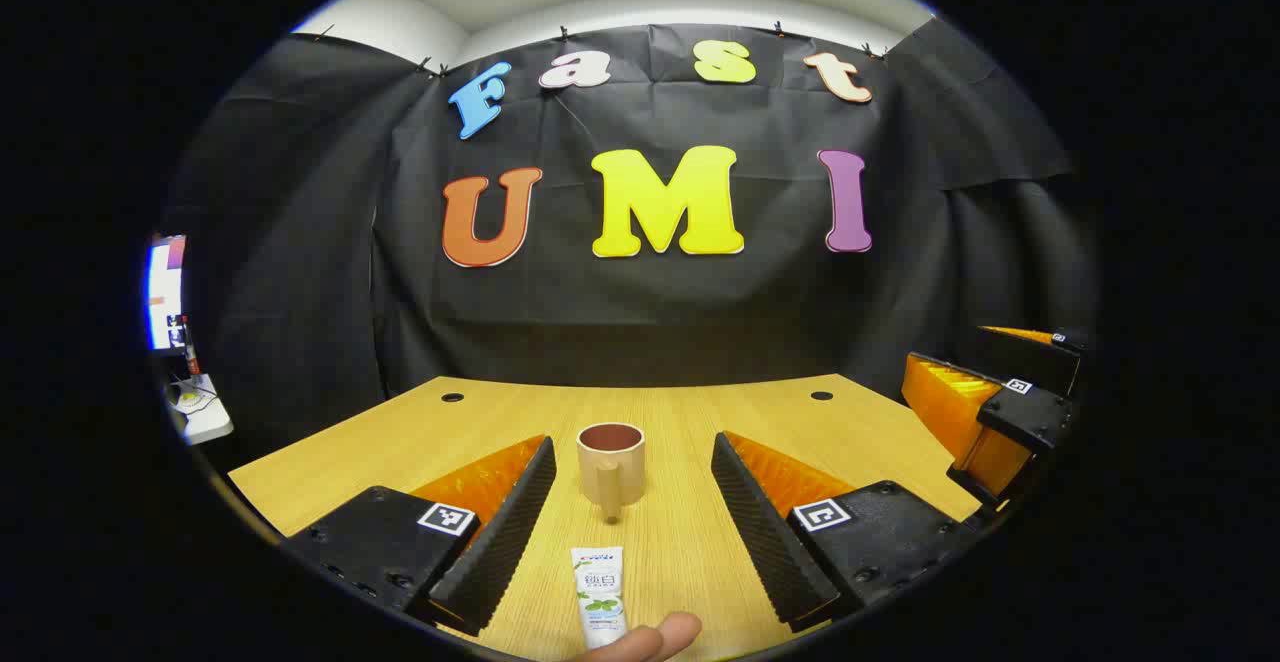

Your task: Put the toothbrush and toothpaste on the desktop into the cup, then pick up the cup and place it on the coaster on the desktop.

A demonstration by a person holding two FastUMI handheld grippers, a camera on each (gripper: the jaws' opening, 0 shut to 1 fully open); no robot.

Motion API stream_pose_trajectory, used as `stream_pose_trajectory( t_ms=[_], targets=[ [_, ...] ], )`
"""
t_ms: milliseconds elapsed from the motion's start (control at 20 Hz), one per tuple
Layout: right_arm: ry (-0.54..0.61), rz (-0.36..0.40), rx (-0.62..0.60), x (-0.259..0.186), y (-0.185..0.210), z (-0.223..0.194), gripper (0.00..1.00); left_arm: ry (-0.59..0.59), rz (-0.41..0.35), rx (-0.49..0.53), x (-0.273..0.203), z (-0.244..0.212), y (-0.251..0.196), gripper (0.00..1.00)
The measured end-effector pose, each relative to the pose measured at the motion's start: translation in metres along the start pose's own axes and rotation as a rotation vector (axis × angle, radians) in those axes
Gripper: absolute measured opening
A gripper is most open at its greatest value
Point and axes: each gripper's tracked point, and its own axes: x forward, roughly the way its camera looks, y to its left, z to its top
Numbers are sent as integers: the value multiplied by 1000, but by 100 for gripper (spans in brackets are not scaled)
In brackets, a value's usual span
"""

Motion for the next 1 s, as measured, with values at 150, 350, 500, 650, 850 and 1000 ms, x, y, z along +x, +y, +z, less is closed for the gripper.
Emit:
stream_pose_trajectory(
  t_ms=[150,350,500,650,850,1000],
  targets=[
    [3,-2,-6,1,-1,-1,96,16,-12,-1,1,-7,-5,99],
    [-6,-13,2,1,-5,1,95,36,-1,-4,6,-13,-3,99],
    [2,-9,7,2,-4,-1,95,43,3,-8,7,-15,-2,99],
    [9,0,2,4,-2,-4,95,45,3,-2,7,-16,-2,99],
    [11,-3,-19,6,-1,-7,96,38,11,16,7,-16,-2,99],
    [19,-3,-13,8,-1,-9,95,35,8,19,7,-15,-3,99]
  ],
)
